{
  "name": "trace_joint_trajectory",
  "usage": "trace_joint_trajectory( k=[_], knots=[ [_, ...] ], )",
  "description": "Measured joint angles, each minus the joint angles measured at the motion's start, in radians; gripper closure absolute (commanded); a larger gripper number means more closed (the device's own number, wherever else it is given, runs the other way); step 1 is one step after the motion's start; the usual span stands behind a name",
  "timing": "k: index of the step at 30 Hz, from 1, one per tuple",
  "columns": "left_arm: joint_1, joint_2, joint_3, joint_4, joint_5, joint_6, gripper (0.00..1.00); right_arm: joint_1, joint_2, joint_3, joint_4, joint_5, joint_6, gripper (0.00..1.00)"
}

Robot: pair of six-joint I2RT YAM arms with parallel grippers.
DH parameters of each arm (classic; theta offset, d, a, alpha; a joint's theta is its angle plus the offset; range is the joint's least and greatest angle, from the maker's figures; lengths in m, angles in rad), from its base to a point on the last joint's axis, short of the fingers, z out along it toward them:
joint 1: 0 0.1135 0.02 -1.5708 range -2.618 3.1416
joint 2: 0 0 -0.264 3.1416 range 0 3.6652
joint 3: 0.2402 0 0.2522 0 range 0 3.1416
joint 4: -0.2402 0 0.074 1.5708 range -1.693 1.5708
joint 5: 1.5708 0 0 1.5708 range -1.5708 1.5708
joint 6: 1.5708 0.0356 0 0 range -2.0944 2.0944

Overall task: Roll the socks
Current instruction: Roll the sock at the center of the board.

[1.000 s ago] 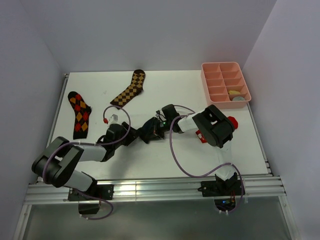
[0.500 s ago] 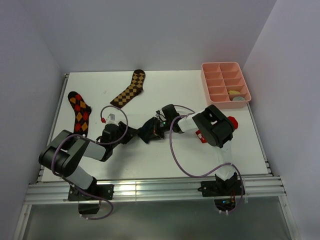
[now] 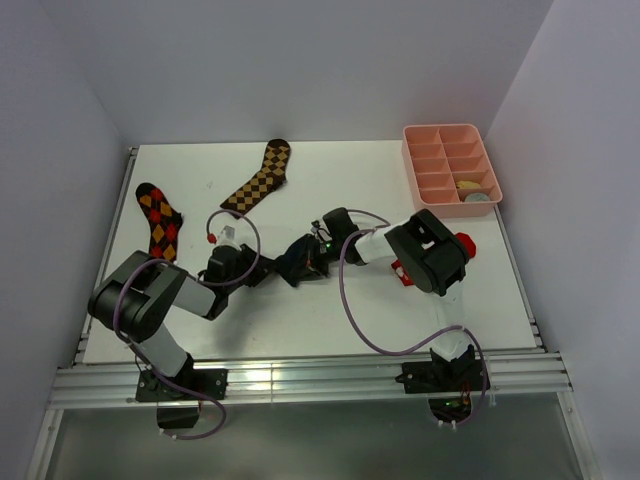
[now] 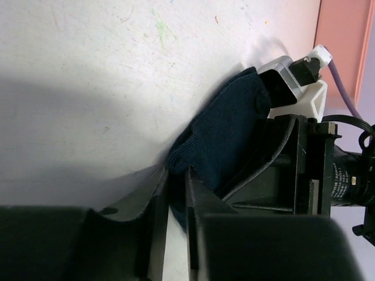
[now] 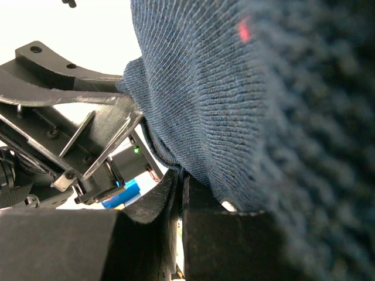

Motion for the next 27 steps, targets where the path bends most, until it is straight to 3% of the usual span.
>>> trace_joint_trajectory(
  k=[4,8,9,12,21,27],
  knots=[
    [0.000,0.008,0.022,-0.025,0.001,0.005,1.00,0.000,0.000,0.012,-0.029,0.006,-0.028,1.00],
    [0.000,0.007,0.053,-0.074,0.001,0.009,1.00,0.002,-0.013,0.030,-0.081,0.039,-0.102,0.86],
    [0.000,0.006,0.064,-0.095,0.000,0.009,1.00,0.003,-0.025,0.035,-0.102,0.060,-0.130,0.76],
    [-0.001,-0.004,0.108,-0.182,-0.006,0.015,1.00,0.016,-0.082,0.038,-0.174,0.144,-0.231,0.67],
    [-0.004,-0.039,0.230,-0.460,-0.055,0.052,1.00,0.087,-0.295,0.023,-0.312,0.433,-0.530,0.62],
    [-0.009,-0.034,0.328,-0.639,-0.063,0.093,1.00,0.200,-0.395,-0.029,-0.270,0.637,-0.718,0.62]
  ],
)
